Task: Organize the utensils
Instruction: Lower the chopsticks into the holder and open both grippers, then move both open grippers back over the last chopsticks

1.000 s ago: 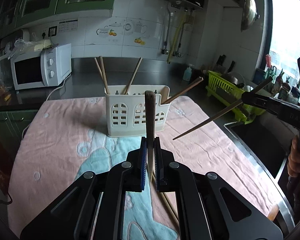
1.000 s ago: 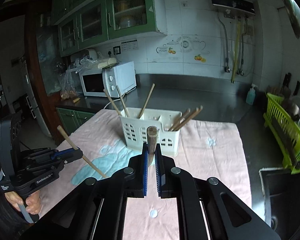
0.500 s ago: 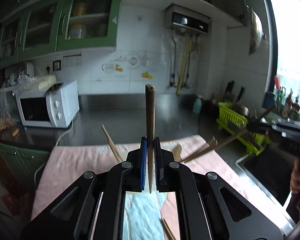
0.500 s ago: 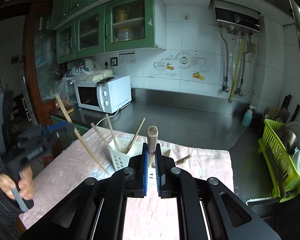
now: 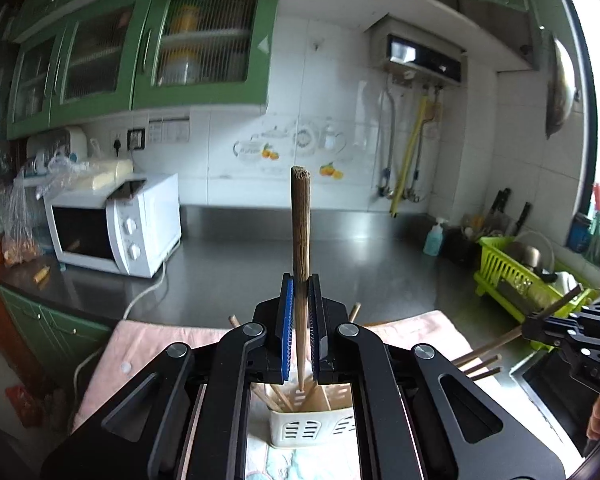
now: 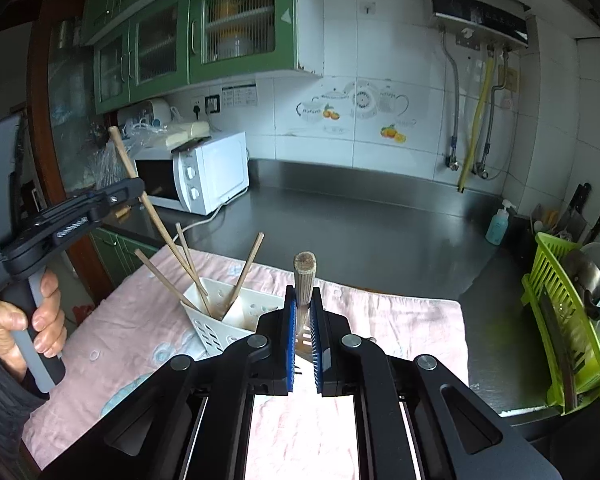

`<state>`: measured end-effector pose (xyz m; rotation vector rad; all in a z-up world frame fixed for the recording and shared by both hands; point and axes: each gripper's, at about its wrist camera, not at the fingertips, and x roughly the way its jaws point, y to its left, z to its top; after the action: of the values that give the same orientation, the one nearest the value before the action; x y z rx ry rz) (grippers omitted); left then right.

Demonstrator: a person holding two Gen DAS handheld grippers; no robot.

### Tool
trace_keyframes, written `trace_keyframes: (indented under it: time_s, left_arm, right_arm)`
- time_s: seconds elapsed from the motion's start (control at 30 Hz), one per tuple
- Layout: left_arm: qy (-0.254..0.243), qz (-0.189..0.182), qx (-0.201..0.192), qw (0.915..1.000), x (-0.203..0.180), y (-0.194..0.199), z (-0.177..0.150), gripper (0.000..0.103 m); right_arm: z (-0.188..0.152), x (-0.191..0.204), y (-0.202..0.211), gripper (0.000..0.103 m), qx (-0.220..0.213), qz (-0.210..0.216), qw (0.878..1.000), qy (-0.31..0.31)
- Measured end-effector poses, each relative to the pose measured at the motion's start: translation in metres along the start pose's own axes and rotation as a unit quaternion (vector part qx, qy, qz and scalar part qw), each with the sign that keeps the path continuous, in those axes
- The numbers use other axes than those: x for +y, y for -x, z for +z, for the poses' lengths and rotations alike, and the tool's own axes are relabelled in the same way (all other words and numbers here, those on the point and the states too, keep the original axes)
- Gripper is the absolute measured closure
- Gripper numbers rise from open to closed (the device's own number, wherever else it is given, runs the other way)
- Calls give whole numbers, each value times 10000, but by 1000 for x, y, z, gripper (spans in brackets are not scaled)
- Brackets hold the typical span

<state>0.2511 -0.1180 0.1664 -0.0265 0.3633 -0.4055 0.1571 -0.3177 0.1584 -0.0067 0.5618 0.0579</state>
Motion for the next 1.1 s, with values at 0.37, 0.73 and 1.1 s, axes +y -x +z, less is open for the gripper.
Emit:
trace_keyframes:
  time_s: [0.37,0.73,1.1]
  left_arm:
    - [120,54,482,9988,11,-40,-24,97]
    - [189,28,432,9989,13,-16,-26,93]
    - [131,23,293,9995,8,57,-40,69]
  right_arm:
    - [-9,4,-42,96,410,-58,9991,69]
    - [-11,3,-33,87,254,-236,9994,39]
    - [-58,29,29,84,80,23,10000,30]
